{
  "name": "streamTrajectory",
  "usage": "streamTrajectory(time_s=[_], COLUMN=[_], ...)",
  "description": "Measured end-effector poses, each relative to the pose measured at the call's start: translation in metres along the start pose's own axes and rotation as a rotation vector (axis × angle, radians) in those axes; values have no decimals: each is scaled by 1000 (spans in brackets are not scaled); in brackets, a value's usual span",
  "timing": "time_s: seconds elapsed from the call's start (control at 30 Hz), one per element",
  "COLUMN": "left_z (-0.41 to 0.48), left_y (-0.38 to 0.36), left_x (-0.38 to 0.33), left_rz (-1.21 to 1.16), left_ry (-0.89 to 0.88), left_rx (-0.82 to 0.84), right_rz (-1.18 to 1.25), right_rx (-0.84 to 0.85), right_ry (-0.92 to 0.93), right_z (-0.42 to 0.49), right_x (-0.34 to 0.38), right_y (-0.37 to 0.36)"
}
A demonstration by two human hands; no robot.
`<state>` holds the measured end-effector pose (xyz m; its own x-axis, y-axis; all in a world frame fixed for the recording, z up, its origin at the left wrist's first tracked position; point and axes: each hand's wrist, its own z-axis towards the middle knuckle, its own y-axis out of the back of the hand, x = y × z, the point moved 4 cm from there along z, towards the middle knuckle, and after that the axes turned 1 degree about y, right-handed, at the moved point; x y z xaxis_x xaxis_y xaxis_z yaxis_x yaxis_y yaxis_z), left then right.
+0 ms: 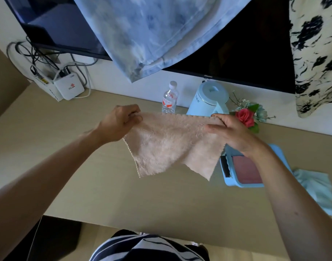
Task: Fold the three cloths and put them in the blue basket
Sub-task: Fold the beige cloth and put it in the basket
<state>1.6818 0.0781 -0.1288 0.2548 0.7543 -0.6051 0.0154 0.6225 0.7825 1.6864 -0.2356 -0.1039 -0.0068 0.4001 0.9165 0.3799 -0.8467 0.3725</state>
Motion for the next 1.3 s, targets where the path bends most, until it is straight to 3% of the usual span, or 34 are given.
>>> streamTrajectory(time_s=[0.17, 0.3, 0.4, 0.63, 0.83, 0.93, 1.13, 1.3], left_z=[17, 19, 10, -50, -136, -163, -149, -119], left_y=[6, 28, 39, -18, -113, -140, -151, -156], left_x=[17, 13, 11, 53, 100, 105, 109, 117], left_rz=[68, 69, 47, -13, -46, -42, -35, -44], left_ry=[17, -50, -70, -17, 203, 226, 269, 349], left_rx=[11, -155, -180, 75, 368, 512, 464, 340], right_rz=[-54, -55, -2, 106, -129, -160, -49, -77], right_rx=[-47, -170, -174, -8, 210, 243, 210, 11], right_ry=[8, 82, 103, -117, -331, -404, -404, -399], right_z=[14, 19, 12, -24, -70, -93, -93, -71], right_x=[-13, -16, -20, -86, -188, -215, -224, -235], right_y=[8, 20, 21, -30, -104, -123, -121, -108])
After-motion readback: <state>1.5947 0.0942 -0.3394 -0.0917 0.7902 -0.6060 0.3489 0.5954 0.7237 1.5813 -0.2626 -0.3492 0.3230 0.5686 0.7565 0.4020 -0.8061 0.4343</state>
